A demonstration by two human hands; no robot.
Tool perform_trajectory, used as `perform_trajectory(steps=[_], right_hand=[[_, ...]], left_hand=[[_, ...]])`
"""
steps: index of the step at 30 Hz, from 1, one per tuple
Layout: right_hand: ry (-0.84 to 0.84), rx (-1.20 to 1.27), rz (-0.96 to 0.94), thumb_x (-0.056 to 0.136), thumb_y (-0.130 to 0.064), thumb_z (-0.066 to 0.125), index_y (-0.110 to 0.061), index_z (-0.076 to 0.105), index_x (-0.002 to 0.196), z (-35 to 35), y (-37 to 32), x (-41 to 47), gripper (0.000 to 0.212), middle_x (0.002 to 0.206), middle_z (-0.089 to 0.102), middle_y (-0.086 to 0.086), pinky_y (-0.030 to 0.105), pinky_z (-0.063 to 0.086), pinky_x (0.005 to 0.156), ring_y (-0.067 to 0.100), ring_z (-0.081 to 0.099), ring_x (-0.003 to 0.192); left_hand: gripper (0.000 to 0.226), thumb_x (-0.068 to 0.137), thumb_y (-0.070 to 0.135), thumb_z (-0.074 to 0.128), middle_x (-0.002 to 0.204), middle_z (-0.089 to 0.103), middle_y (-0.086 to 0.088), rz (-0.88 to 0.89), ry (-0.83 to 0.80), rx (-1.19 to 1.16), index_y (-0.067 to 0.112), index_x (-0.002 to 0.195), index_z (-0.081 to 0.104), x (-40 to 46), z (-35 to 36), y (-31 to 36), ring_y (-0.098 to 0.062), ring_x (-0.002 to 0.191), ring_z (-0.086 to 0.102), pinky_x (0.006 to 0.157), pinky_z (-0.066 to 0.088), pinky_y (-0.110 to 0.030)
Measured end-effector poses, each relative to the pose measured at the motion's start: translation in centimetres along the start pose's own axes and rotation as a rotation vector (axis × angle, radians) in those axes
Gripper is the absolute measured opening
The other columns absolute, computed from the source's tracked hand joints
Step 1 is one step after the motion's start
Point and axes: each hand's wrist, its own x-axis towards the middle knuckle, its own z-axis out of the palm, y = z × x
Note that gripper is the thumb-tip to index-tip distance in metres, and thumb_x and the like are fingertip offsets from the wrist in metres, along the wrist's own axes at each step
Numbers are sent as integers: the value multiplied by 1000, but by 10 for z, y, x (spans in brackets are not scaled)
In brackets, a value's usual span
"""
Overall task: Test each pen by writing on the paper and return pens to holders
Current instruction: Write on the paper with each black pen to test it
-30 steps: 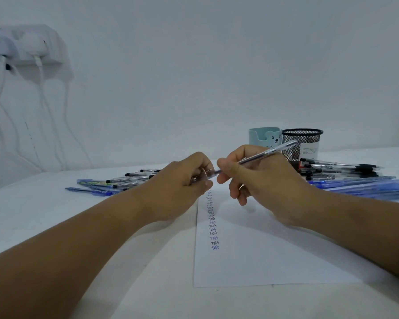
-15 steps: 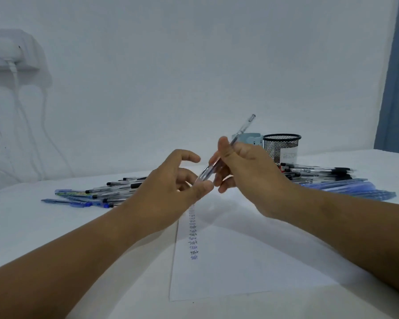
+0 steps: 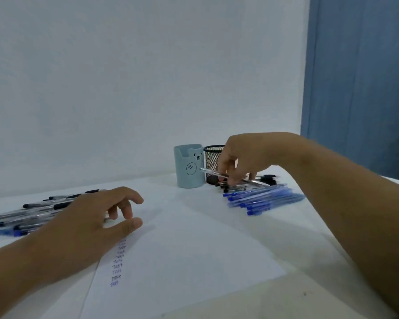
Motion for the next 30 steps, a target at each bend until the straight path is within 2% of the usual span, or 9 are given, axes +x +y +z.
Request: perform_trajectory(steps=[3, 6, 8, 11, 16, 21, 26, 30], right_hand=[[-51, -113, 90, 78, -9, 84, -23, 71, 88, 0, 9, 2, 22, 73, 71, -3, 30, 60, 67, 17, 68, 69], [-126, -203, 154, 77, -12, 85, -25, 72, 89, 0, 11, 0, 22, 85, 76, 0, 28, 57, 67, 16, 72, 78], [-164, -275, 192, 76, -13, 85, -25, 74, 95, 0, 12, -1, 25, 92, 77, 0, 30, 58, 75, 18, 73, 88], [-131, -367, 174, 75, -14, 86, -26, 75, 102, 2, 4, -3, 32, 97, 73, -3, 38, 58, 88, 19, 69, 95], [-119, -439, 108, 75, -18, 87, -24, 74, 106, 12, -16, 3, 34, 95, 73, -5, 28, 52, 71, 15, 69, 90], [-184, -464, 137, 71, -7, 82, -22, 76, 94, 19, -21, 8, 29, 93, 77, 3, 30, 54, 71, 21, 73, 90], [-261, -476, 162, 73, -1, 80, -19, 76, 89, 17, -20, 4, 25, 85, 75, 2, 26, 53, 63, 15, 68, 71], [-276, -510, 160, 75, 6, 77, -19, 75, 86, 17, -17, 4, 28, 95, 76, 4, 24, 50, 61, 22, 72, 90]], left_hand=[[35, 85, 38, 73, 94, 67, 18, -3, 16, -18, 54, 112, 57, 1, 3, -6, -7, 87, 56, 76, 45, -25], [38, 85, 33, 75, 92, 67, 17, -3, 34, -12, 55, 111, 58, 3, 5, -11, -9, 84, 57, 70, 42, -18], [39, 85, 31, 76, 90, 67, 17, -2, 37, -16, 55, 110, 58, 4, 5, -12, -8, 80, 56, 68, 42, -17], [40, 86, 31, 75, 89, 67, 18, 4, 10, -8, 58, 109, 55, 6, 2, -11, -6, 80, 55, 70, 43, -20], [40, 86, 31, 75, 90, 68, 17, -15, 6, -30, 58, 109, 56, 7, -7, -16, -10, 88, 58, 75, 46, -23], [39, 86, 31, 74, 84, 66, 16, -30, -3, -17, 55, 110, 57, 7, -11, -26, -13, 89, 64, 79, 47, -25], [40, 86, 31, 75, 84, 66, 16, -23, 2, -15, 57, 111, 57, 7, -10, -30, -11, 88, 64, 77, 47, -25], [40, 85, 28, 76, 84, 67, 16, -14, 10, -7, 57, 107, 58, 7, -9, -31, -14, 82, 60, 73, 47, -27]])
